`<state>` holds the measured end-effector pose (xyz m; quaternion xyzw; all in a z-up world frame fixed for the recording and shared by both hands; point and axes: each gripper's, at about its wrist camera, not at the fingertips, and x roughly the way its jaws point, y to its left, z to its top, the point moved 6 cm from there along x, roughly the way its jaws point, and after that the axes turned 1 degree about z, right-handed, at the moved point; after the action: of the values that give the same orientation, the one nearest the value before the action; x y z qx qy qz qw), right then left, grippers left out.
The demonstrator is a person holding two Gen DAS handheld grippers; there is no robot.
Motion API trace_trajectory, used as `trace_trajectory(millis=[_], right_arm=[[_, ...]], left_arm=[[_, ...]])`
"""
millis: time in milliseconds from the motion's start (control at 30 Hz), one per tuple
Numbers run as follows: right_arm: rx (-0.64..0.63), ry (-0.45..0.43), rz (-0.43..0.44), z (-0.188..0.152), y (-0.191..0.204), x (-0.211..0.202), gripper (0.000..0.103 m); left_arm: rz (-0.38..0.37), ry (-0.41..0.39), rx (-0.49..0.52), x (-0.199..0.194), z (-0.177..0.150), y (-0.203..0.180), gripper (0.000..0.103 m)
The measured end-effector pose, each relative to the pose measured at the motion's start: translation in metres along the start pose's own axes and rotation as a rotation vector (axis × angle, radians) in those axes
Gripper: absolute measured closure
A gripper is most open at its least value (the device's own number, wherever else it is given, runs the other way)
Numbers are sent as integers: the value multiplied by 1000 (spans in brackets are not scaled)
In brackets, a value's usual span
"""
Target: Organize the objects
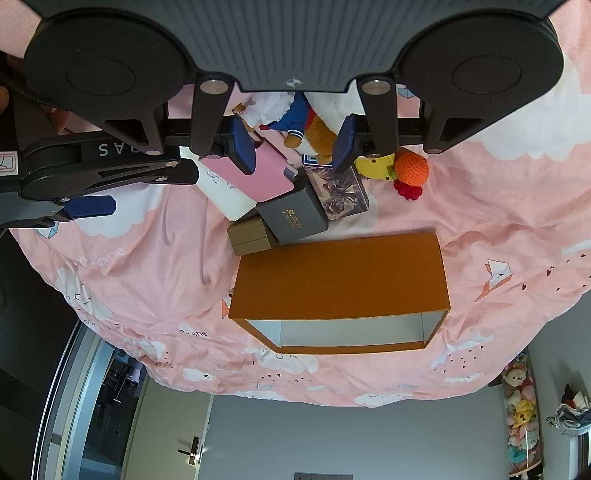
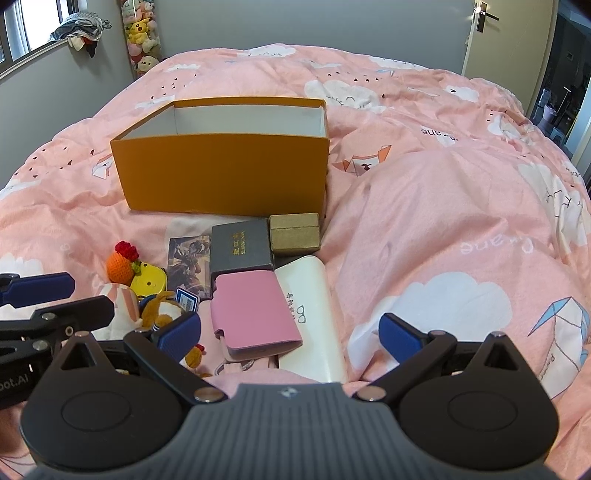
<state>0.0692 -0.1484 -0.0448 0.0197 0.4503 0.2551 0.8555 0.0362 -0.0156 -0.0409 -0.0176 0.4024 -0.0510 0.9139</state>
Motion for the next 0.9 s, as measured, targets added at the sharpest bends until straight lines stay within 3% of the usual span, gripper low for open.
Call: trace_trajectory(millis=[433,700,767,833,900], right_arm=[[46,10,26,-1,2,3,1],[127,69,79,-1,-13,13,2],[138,98,104,1,-16,19,11],[142,136,123,2,-19,28,27],[150,179,156,2,-22,39,33]], left_arm=[[-16,8,-6,2,-2,0,46],[-116,64,-80,9,5,15,52],[-131,79,-90,13,9,21,52],[-151,106,-93,20,14,26,57],[-183,133,-101,28,19,29,59]])
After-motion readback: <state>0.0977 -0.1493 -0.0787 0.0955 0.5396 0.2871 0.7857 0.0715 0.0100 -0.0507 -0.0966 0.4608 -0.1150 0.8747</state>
